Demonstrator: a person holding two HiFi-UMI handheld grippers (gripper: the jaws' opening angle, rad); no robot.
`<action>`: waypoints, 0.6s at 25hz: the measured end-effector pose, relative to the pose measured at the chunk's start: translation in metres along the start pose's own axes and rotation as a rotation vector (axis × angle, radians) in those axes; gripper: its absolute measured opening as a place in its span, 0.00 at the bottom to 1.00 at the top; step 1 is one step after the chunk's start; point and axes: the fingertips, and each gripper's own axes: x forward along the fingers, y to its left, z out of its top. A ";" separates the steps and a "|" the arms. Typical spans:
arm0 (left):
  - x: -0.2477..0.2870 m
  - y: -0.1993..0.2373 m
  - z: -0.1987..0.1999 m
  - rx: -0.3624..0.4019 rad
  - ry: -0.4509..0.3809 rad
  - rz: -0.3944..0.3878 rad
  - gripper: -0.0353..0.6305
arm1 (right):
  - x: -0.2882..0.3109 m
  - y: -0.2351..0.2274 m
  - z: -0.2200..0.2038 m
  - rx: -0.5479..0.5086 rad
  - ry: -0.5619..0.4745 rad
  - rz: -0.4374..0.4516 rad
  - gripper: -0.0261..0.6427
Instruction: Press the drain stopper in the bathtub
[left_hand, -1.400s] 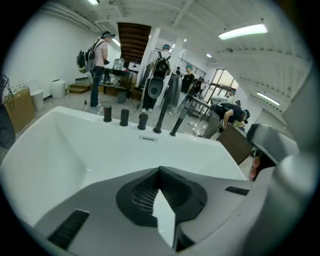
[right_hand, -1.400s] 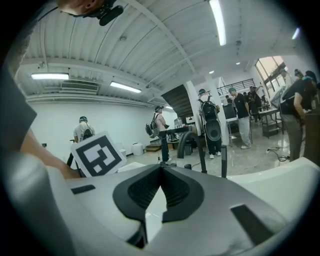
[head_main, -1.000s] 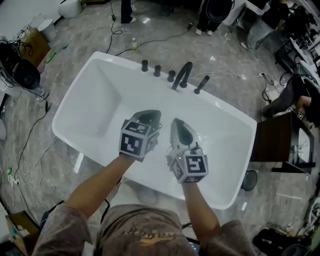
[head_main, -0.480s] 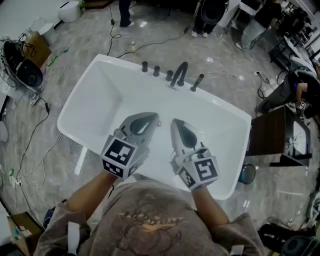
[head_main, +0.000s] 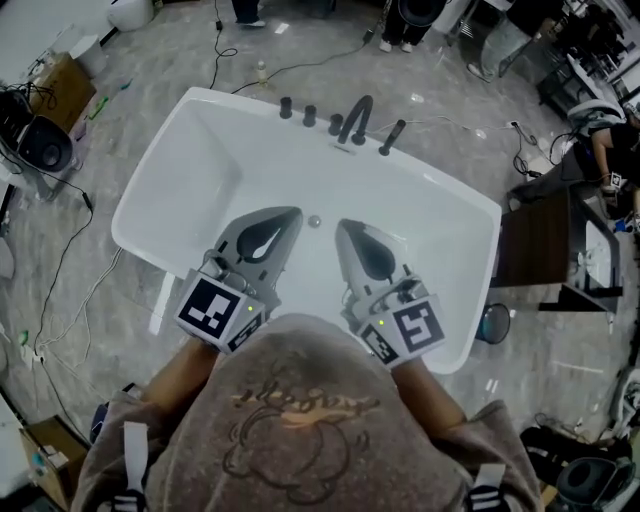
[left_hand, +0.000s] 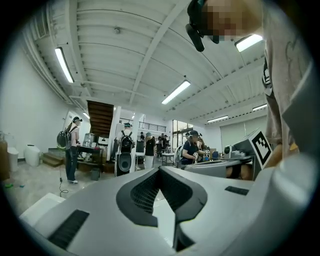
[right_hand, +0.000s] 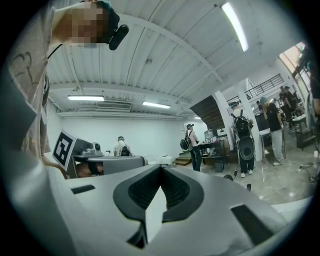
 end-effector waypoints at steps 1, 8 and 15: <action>0.000 0.001 0.000 0.002 -0.004 0.003 0.06 | 0.002 0.000 0.002 -0.007 -0.005 0.005 0.04; 0.003 0.006 -0.001 -0.005 -0.022 0.032 0.06 | 0.005 0.000 0.000 -0.022 0.005 0.016 0.04; 0.008 0.004 -0.001 -0.013 -0.033 0.039 0.06 | 0.007 -0.001 0.000 -0.028 -0.002 0.029 0.04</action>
